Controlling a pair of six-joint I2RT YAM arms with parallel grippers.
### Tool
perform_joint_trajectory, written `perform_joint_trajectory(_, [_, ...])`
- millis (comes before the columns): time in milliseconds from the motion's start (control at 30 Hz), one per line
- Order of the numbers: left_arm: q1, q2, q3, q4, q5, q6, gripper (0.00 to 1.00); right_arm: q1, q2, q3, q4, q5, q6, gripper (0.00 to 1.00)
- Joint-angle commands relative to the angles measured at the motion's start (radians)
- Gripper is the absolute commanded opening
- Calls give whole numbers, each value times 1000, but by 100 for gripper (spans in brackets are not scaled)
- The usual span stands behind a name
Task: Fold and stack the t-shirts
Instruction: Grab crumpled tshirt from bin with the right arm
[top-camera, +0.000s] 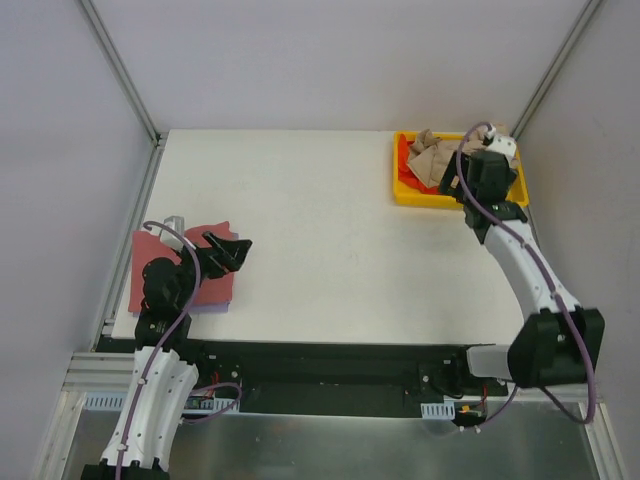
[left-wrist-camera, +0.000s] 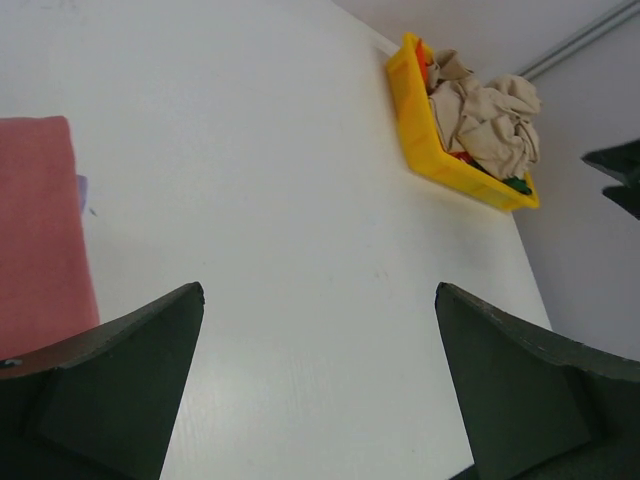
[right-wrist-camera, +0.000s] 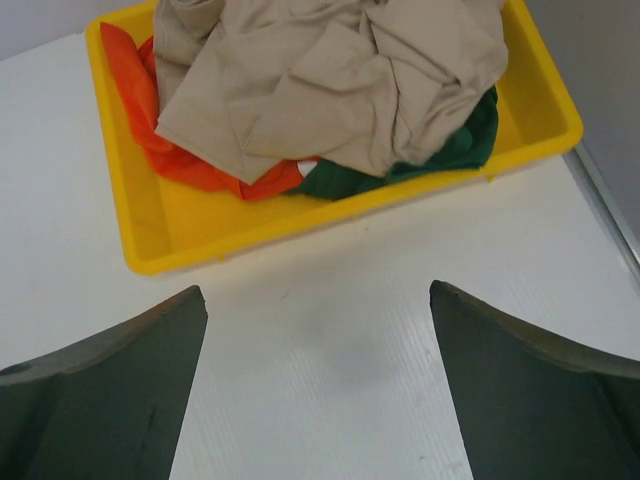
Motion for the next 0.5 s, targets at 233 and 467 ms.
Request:
perform_joint_trajectory(233, [5,-30,-13,76,137,-52,99,-95,682,755,-413,179,-29,97])
perform_joint_trajectory(467, [5,5,-11,94,163,-37,99,-189,980,1071,-499,60,-66,99])
